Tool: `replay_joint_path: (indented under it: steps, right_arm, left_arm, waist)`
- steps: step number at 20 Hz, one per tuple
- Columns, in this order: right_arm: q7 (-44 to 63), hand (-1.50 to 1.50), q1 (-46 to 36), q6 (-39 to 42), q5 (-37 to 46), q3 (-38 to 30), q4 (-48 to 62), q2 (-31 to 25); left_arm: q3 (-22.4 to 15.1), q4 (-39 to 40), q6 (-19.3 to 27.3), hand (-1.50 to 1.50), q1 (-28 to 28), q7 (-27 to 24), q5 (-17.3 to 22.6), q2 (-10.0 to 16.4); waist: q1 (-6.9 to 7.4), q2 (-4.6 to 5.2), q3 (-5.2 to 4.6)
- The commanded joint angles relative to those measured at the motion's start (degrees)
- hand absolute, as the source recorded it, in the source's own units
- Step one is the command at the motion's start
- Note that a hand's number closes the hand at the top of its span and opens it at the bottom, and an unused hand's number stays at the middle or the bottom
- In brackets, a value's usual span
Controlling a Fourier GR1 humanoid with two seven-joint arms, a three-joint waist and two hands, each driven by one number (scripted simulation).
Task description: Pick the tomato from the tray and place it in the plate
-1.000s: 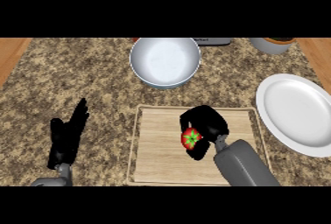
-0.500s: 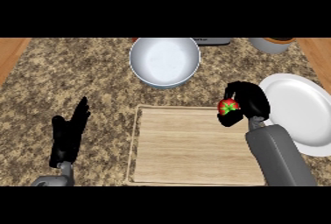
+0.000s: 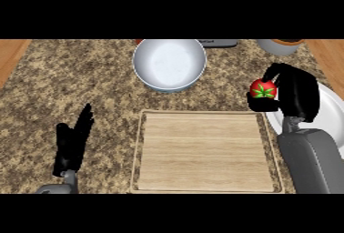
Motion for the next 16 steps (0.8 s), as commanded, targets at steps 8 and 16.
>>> replay_joint_path:
  steps: [8,16]
  right_arm:
    - [2.14,1.5,2.48,1.74,-4.28,-12.47,-2.85,-6.9]
    - [-5.85,1.5,0.81,-2.73,-7.83,-18.15,12.46,-10.9]
  left_arm:
    - [0.99,-0.8,-1.24,0.0,-1.74,1.76,-0.06,0.62]
    - [-1.05,-3.21,-0.43,0.0,0.79,2.04,-1.89,-1.5]
  waist:
    - [0.55,0.19,0.04]
    - [0.91,0.25,0.06]
